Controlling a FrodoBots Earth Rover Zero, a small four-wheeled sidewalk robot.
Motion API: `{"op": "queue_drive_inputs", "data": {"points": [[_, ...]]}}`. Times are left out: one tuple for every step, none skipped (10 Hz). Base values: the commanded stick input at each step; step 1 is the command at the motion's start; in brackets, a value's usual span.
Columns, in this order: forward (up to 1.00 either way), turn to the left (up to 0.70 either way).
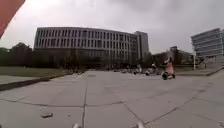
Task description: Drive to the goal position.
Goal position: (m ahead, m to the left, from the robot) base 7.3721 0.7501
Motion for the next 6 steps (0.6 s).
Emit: {"op": "queue_drive_inputs", "data": {"points": [[0.50,0.00],[0.50,0.00],[0.50,0.00],[0.50,0.00],[0.50,0.00],[0.50,0.00]]}}
